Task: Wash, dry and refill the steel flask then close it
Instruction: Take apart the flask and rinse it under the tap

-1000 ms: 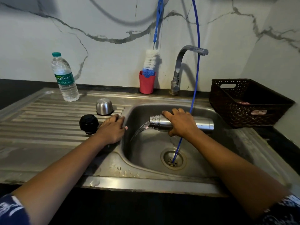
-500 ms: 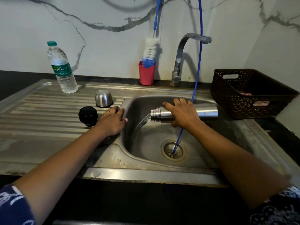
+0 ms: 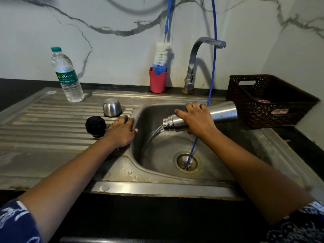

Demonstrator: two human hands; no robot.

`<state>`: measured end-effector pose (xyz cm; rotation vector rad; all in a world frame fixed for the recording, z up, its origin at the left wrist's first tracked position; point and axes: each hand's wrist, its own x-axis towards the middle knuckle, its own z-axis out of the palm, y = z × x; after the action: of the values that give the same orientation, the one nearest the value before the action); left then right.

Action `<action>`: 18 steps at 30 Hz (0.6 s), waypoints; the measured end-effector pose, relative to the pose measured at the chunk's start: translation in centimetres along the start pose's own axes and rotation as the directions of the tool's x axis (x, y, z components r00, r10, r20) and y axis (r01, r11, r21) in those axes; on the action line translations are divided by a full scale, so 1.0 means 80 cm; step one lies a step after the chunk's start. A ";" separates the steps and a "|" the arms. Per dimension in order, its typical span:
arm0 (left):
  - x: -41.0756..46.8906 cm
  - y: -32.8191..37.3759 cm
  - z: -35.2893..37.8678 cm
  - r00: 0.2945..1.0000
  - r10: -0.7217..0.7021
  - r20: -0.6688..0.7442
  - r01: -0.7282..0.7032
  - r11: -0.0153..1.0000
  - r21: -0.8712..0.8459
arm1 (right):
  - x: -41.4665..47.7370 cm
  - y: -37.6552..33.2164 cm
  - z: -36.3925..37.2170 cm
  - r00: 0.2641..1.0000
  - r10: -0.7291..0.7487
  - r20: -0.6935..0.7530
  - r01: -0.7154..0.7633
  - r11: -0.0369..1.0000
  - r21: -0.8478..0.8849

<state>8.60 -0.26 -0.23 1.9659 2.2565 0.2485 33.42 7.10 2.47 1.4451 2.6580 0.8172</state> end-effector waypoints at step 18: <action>0.004 -0.004 0.003 1.000 0.003 -0.003 -0.003 1.000 -0.025 | 0.051 0.006 -0.078 0.921 -0.388 -0.029 0.340 0.838 -0.427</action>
<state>8.31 0.00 -0.54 1.9577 2.2409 0.2791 29.94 7.75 9.03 0.7798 2.4920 1.3425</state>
